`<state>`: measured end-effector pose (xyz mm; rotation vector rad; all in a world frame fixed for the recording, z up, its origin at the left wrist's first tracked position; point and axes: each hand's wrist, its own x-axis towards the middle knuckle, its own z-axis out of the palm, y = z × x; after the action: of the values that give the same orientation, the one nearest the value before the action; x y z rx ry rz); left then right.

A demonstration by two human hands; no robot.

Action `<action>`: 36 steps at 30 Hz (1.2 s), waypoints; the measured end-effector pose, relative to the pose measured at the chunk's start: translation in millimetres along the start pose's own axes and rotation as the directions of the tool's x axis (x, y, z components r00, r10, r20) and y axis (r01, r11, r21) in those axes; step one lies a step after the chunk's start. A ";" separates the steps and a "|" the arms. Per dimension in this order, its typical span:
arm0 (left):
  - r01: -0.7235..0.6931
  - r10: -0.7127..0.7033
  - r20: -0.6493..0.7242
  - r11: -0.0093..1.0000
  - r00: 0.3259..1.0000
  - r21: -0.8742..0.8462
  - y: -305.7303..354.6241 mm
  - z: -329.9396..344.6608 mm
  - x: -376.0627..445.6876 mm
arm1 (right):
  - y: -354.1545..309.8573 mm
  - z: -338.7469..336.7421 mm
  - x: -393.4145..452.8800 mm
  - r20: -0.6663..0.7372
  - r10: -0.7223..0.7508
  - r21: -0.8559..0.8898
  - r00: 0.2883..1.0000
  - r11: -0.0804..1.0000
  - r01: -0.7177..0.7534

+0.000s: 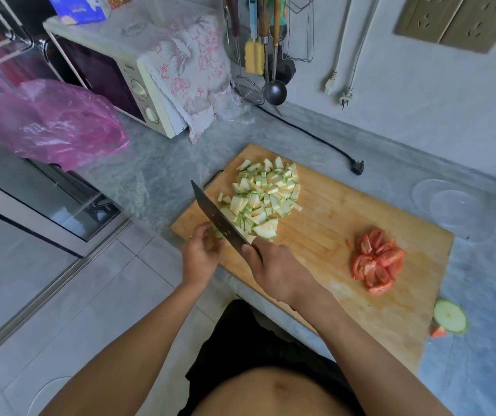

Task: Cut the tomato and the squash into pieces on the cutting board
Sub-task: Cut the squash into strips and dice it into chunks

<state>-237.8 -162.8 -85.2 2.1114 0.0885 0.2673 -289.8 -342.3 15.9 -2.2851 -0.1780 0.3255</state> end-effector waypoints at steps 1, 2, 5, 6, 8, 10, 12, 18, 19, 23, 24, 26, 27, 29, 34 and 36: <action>0.005 -0.005 0.000 1.000 1.000 -0.013 -0.5 0.4 -0.6 | 0.0 1.0 -0.5 0.006 0.005 -0.005 1.000 1.000 -0.005; 0.005 -0.005 -0.001 1.000 1.000 -0.023 -0.1 0.8 -0.4 | 0.0 1.0 -1.0 0.008 0.010 -0.004 1.000 1.000 -0.010; 0.030 -0.031 -0.011 0.997 0.999 -0.068 -1.3 1.1 0.4 | -1.9 1.1 -1.1 0.004 0.012 -0.005 1.000 1.000 -0.012; 0.053 -0.055 -0.014 0.995 0.998 -0.083 -0.6 1.4 0.9 | -2.3 1.1 -1.2 -0.001 0.013 -0.002 1.000 1.000 -0.013; 0.092 -0.095 -0.020 0.989 0.995 -0.114 -0.4 2.0 1.3 | -3.2 1.5 -1.3 -0.002 0.018 -0.002 1.000 1.000 -0.018; 0.106 -0.109 -0.015 0.986 0.994 -0.132 -0.2 2.0 1.7 | -3.3 1.7 -2.4 0.004 0.018 -0.013 1.000 1.000 -0.018; 0.090 -0.092 -0.015 0.990 0.996 -0.112 -0.8 1.9 2.9 | -3.1 3.2 -2.7 0.011 0.018 -0.032 1.000 0.999 -0.018; 0.023 -0.023 -0.038 1.000 0.999 -0.002 -1.0 0.7 7.1 | -10.8 9.0 -3.2 0.022 0.028 -0.113 0.999 0.993 -0.025; 0.005 -0.004 -0.040 1.000 0.999 0.008 -1.2 0.8 7.5 | -12.7 10.1 -3.5 0.027 0.033 -0.132 0.999 0.991 -0.029; -0.037 0.040 -0.067 0.998 0.997 0.042 -0.2 1.0 7.9 | -18.4 13.5 1.1 0.051 0.060 -0.166 0.997 0.985 -0.051; -0.035 0.037 -0.071 0.999 0.997 0.033 -0.5 1.8 7.7 | -18.3 13.0 3.3 0.057 0.068 -0.158 0.996 0.986 -0.058; -0.040 0.041 -0.074 0.999 0.996 0.016 -0.8 2.9 8.1 | -17.7 9.7 7.3 0.066 0.072 -0.135 0.995 0.989 -0.063; -0.050 0.051 -0.076 0.999 0.996 0.016 -1.5 2.7 8.5 | -17.4 8.2 8.8 0.071 0.072 -0.131 0.995 0.989 -0.062; -0.066 0.068 -0.072 0.997 0.995 0.028 -4.0 2.1 9.2 | -16.6 6.8 9.8 0.084 0.076 -0.136 0.994 0.989 -0.064; -0.094 0.099 -0.050 0.991 0.994 0.092 -5.6 0.4 11.0 | -15.5 8.4 10.7 0.098 0.064 -0.108 0.993 0.993 -0.054; -0.101 0.105 -0.039 0.990 0.994 0.097 -3.8 -0.9 11.2 | -14.5 9.2 11.2 0.100 0.056 -0.094 0.993 0.994 -0.047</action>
<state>-226.9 -158.2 -86.2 2.2077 0.0184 0.3784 -282.1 -323.5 18.8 -2.3683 -0.1895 0.4706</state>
